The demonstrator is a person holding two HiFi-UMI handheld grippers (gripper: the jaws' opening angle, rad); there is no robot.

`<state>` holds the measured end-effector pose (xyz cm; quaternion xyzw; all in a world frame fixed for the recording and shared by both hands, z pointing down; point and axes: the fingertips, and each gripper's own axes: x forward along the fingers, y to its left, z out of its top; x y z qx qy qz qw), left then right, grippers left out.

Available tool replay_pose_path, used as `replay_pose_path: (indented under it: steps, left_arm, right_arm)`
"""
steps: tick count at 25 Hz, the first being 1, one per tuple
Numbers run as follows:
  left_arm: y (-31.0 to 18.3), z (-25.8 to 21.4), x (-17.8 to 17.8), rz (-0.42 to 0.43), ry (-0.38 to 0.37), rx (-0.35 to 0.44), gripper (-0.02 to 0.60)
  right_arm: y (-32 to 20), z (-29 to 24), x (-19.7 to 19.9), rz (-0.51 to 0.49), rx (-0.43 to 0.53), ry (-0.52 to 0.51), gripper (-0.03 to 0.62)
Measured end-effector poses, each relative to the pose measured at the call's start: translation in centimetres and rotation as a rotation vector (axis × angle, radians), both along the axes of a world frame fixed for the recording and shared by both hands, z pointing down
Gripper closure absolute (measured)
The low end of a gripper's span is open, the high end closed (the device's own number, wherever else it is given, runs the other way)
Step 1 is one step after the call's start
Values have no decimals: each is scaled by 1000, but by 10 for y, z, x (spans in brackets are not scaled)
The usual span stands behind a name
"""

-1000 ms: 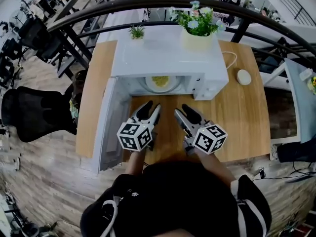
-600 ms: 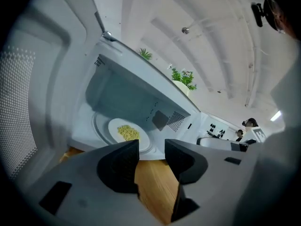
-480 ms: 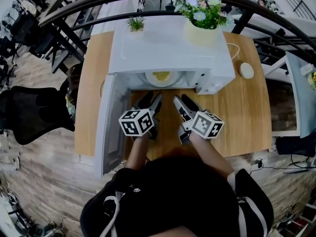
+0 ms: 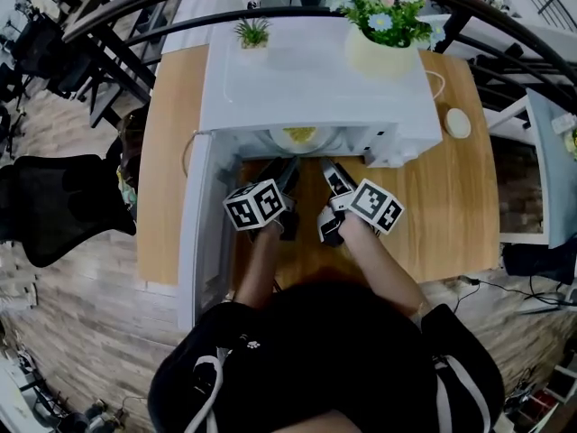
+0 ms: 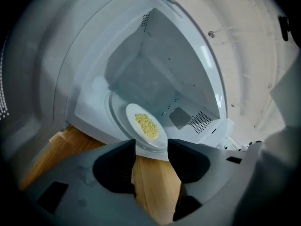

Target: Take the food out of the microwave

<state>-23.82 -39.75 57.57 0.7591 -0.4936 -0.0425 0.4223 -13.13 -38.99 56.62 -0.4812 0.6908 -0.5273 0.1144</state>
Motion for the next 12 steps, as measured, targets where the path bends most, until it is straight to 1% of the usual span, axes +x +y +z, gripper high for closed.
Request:
replay_pose_path:
  steps: [2, 6, 10, 12]
  left_arm:
    - [-2, 10, -2, -15, 22, -33, 386]
    - [-7, 15, -2, -38, 98, -59, 380]
    - [-9, 20, -2, -38, 135, -80, 379]
    - [-9, 22, -2, -35, 147, -88, 377]
  right_arm:
    - [-5, 10, -2, 28, -40, -41, 356]
    - [-15, 27, -7, 80, -102, -118, 339]
    - [-21, 35, -12, 123, -141, -161, 326]
    - [-25, 39, -16, 144, -162, -166, 318]
